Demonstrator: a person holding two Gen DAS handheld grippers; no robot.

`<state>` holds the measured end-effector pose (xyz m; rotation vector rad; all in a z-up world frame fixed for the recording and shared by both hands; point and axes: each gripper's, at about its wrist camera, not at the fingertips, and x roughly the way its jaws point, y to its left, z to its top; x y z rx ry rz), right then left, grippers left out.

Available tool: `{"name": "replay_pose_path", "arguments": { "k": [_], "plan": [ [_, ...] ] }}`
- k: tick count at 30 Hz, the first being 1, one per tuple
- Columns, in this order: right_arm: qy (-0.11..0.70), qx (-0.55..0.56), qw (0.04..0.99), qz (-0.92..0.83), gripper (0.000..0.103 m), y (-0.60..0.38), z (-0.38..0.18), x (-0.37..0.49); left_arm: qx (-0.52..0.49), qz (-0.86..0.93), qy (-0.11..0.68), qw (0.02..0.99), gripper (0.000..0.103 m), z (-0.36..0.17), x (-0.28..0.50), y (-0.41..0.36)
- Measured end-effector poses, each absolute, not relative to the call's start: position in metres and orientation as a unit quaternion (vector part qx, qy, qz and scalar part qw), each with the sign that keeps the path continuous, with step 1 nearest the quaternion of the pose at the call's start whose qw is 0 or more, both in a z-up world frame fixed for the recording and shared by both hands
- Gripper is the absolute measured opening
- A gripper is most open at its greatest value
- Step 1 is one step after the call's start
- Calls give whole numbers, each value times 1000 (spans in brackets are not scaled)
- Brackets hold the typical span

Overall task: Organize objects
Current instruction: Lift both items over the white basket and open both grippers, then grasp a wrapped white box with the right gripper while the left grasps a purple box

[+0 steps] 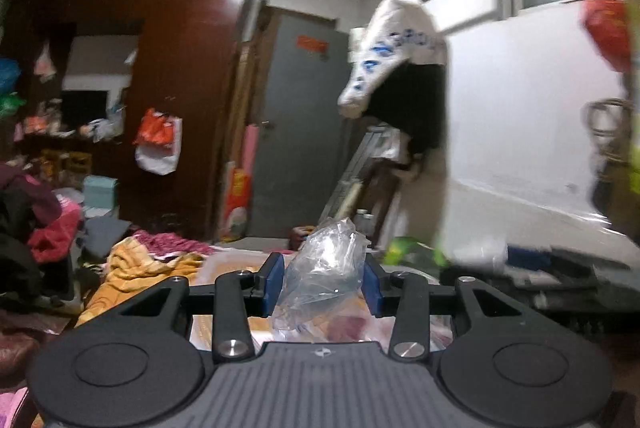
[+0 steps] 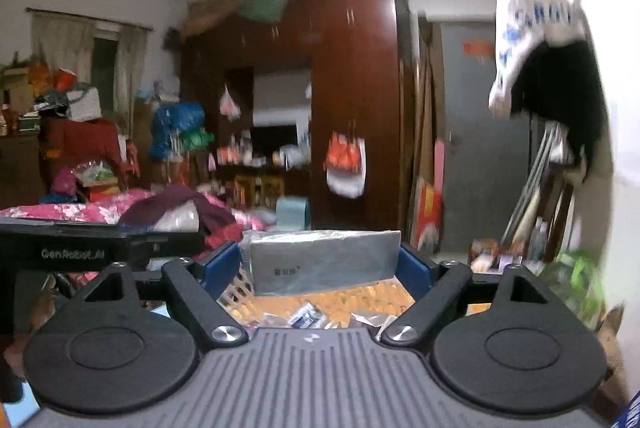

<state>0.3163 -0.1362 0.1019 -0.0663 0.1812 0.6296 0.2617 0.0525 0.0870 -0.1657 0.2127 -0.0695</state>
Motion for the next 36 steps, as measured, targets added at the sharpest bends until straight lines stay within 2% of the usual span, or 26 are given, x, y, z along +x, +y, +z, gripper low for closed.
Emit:
{"name": "replay_pose_path", "arguments": {
  "k": [1,2,3,8,10,15,20,21,22,31,36],
  "plan": [
    [103,-32,946,306,96,-131,99,330,-76,-25,120,990,76,83,276,51],
    [108,-31,947,300,103,-129,97,337,-72,-19,142,987,85,78,288,51],
    [114,-33,949,294,103,-126,93,343,-70,-16,155,985,89,73,294,51],
    [128,16,945,300,103,-151,84,328,-63,-27,138,988,90,51,251,46],
    [119,55,942,310,103,-172,77,307,-54,-54,157,985,97,34,226,40],
    [153,99,931,315,103,-201,41,286,10,-97,229,969,97,-18,194,5],
    [227,105,928,276,103,-199,7,298,35,-96,255,961,92,-32,199,-20],
    [240,112,926,270,103,-197,4,303,39,-93,263,960,80,-35,201,-26],
    [251,121,923,266,103,-196,0,307,40,-86,270,958,64,-39,203,-27],
    [282,44,915,284,103,-139,-24,301,-51,-34,228,972,63,-31,168,55],
    [309,14,914,263,103,-100,-32,308,-67,-5,203,977,63,-36,145,80]
  ]
}}
